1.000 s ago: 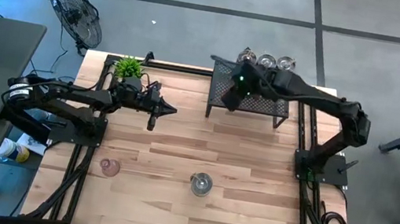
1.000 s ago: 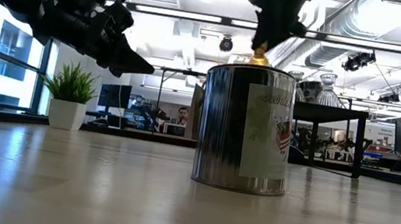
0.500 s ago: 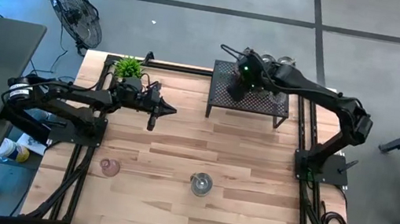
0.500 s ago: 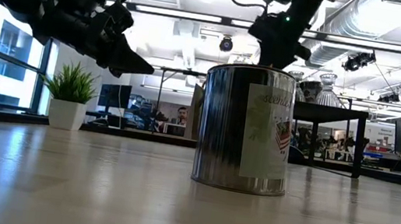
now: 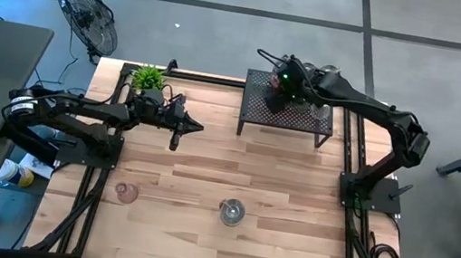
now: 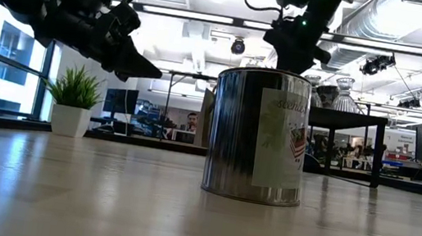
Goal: Pick & Place candle stick holders
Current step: Put the orange candle holder on the shelf, then align the silver scented candle with the other silver scented candles on the shelf
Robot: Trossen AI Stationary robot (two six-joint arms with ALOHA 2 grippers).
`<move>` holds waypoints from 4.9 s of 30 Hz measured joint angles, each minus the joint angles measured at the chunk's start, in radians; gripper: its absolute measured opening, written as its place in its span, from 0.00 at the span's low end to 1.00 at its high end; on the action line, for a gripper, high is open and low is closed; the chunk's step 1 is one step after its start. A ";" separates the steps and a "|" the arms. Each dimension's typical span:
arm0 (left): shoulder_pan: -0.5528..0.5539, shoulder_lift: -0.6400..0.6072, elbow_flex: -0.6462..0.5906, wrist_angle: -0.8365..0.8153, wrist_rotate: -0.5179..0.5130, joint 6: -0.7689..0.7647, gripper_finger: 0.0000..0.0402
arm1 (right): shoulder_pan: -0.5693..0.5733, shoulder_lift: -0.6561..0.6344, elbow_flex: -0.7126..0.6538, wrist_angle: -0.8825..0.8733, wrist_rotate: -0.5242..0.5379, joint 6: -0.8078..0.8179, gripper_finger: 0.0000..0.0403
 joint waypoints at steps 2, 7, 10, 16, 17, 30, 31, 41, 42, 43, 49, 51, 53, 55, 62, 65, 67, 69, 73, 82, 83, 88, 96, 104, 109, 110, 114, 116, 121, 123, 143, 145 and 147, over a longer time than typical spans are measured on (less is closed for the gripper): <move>0.000 0.000 0.000 -0.001 0.000 0.000 0.05 | -0.002 0.000 0.000 -0.006 0.003 0.001 0.39; 0.000 0.000 0.000 -0.001 0.000 0.001 0.05 | -0.002 0.000 0.000 -0.011 0.002 0.005 0.39; 0.000 0.000 0.000 -0.001 0.000 0.002 0.05 | -0.002 0.000 0.000 -0.017 0.002 0.014 0.45; 0.000 0.000 0.000 -0.001 0.000 0.002 0.05 | -0.001 0.000 0.001 -0.023 0.020 0.008 0.56; 0.000 0.000 0.000 -0.001 0.000 0.002 0.05 | -0.001 0.000 0.005 -0.028 0.020 0.007 0.58; 0.000 0.000 0.000 0.003 0.000 0.002 0.05 | 0.145 -0.007 0.354 -0.187 0.082 -0.089 0.46; 0.000 0.000 0.000 0.003 0.000 0.002 0.05 | 0.181 -0.007 0.350 -0.193 0.059 -0.079 0.41; 0.000 0.000 0.000 0.006 0.011 0.002 0.05 | 0.597 0.002 0.081 -0.046 -0.090 0.080 0.06; 0.000 0.000 0.000 0.006 0.011 0.002 0.05 | 0.634 0.004 0.062 -0.029 -0.099 0.110 0.08; 0.000 0.000 0.000 0.006 0.012 0.002 0.05 | 0.668 0.007 0.044 -0.014 -0.105 0.143 0.11; 0.000 0.000 0.000 0.006 0.013 0.002 0.05 | 0.809 0.063 0.021 0.012 -0.140 0.263 0.28; 0.000 0.000 0.000 0.006 0.013 0.002 0.05 | 0.831 0.088 0.022 0.034 -0.175 0.239 0.34; 0.000 0.000 0.000 0.006 0.013 0.002 0.05 | 0.848 0.117 0.022 0.068 -0.212 0.198 0.39; 0.000 0.000 0.000 0.000 0.012 0.002 0.05 | 0.861 0.150 0.023 0.100 -0.241 0.142 0.42; 0.000 0.000 0.000 -0.005 0.009 0.002 0.05 | 0.911 0.241 0.023 0.130 -0.261 -0.029 0.43; 0.000 0.000 0.000 -0.009 0.009 0.002 0.05 | 0.927 0.261 0.023 0.130 -0.259 -0.059 0.39; 0.000 0.000 0.000 -0.008 0.009 0.002 0.05 | 0.935 0.267 0.023 0.130 -0.253 -0.079 0.36; 0.000 0.000 0.000 -0.008 0.009 0.002 0.05 | 0.941 0.279 0.023 0.128 -0.245 -0.098 0.33; 0.000 0.000 0.000 -0.009 0.008 0.002 0.05 | 0.942 0.310 0.023 0.125 -0.266 -0.143 0.31; 0.000 0.000 0.000 -0.023 0.004 0.002 0.05 | 0.927 0.336 0.026 0.131 -0.248 -0.194 0.21; 0.000 0.000 0.000 -0.023 0.004 0.002 0.05 | 0.921 0.337 0.026 0.132 -0.246 -0.194 0.18; 0.000 0.000 0.000 -0.024 0.004 0.002 0.05 | 0.891 0.339 0.025 0.140 -0.193 -0.204 0.02; 0.000 0.000 0.000 -0.024 0.004 0.002 0.05 | 0.780 0.339 0.024 0.136 -0.187 -0.110 0.01; 0.000 0.000 0.000 -0.026 0.003 0.004 0.05 | 0.684 0.327 0.023 0.136 -0.240 -0.074 0.01; 0.000 0.000 0.000 -0.029 0.002 0.010 0.05 | 0.648 0.263 0.017 0.125 -0.268 -0.070 0.02; 0.000 0.000 0.000 -0.028 0.002 0.010 0.05 | 0.643 0.244 0.017 0.129 -0.269 -0.070 0.02; 0.000 0.000 0.000 -0.028 0.002 0.010 0.05 | 0.627 0.189 0.019 0.140 -0.271 -0.055 0.01; 0.000 0.000 0.000 -0.028 0.002 0.010 0.05 | 0.619 0.162 0.019 0.137 -0.268 -0.053 0.01; 0.000 0.000 0.000 -0.028 0.003 0.010 0.05 | 0.602 0.138 0.021 0.141 -0.254 -0.023 0.01; 0.000 0.000 0.000 -0.028 0.003 0.010 0.05 | 0.599 0.147 0.020 0.140 -0.260 -0.020 0.01; 0.000 0.000 0.000 -0.028 0.006 0.010 0.05 | 0.600 0.242 0.019 0.133 -0.240 0.137 0.02; 0.000 0.001 0.000 -0.029 0.006 0.010 0.05 | 0.600 0.257 0.019 0.133 -0.231 0.137 0.02; 0.000 0.000 0.000 -0.029 0.007 0.010 0.05 | 0.600 0.275 0.019 0.136 -0.226 0.137 0.02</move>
